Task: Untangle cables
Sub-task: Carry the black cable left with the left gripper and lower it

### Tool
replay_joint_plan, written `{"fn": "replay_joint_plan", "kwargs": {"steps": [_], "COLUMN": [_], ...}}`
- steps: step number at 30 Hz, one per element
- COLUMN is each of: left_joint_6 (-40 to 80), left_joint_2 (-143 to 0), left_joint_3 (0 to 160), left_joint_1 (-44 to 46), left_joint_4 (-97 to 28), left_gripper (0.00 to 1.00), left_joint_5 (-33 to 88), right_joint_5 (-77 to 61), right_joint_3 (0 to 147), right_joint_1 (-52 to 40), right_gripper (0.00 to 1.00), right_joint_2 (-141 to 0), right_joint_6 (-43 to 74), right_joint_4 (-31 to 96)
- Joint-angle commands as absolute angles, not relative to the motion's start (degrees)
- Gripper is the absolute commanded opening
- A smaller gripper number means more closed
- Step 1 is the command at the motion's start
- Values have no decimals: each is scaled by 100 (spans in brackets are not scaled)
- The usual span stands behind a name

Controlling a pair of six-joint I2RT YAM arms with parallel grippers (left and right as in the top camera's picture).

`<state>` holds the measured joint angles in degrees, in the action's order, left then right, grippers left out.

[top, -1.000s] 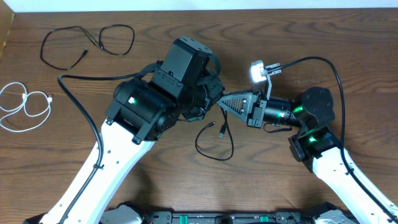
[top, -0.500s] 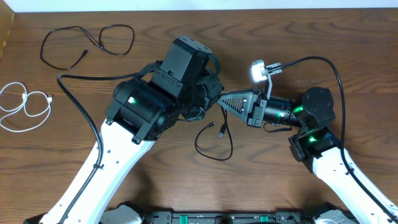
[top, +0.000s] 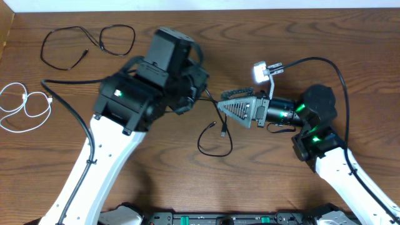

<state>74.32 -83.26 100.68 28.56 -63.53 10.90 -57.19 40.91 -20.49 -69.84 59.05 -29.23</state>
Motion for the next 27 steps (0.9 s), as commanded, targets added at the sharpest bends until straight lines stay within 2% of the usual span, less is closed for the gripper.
{"fn": "replay_joint_plan", "kwargs": {"steps": [1,6,13,16,20,27], "left_joint_6": [7513,7505,7402,7397,7236,7349], "left_joint_2": [-8252,-8027,-7550,-7336,-7124,-7087], "left_joint_3": [10073,10075,10075,10075,10075,10073], "left_joint_1": [2480,1754,989,794,534,290], "left_joint_4": [-6407,-5907,-4401,-3861,-3911,-5413], "left_gripper": [7,8,8,7,7,7], "left_joint_5": [1225,2316,2805,2799,2783,2104], "right_joint_5": [-5544,-4431,-1474,-674,-331,-333], "right_joint_3": [4152,4152,4152,4152,4152,4152], "right_joint_1": [-1610,-1116,-1083,-1085,-1085,-1085], "right_gripper": [99,99,99,99,99,99], "right_joint_2": [-6976,-6976,-6976,-6978,-6978,-6978], "right_joint_6": [5507,4663,4364,4364,4362,4362], "right_joint_4": [-2112,176,2418,2917,3035,3033]}}
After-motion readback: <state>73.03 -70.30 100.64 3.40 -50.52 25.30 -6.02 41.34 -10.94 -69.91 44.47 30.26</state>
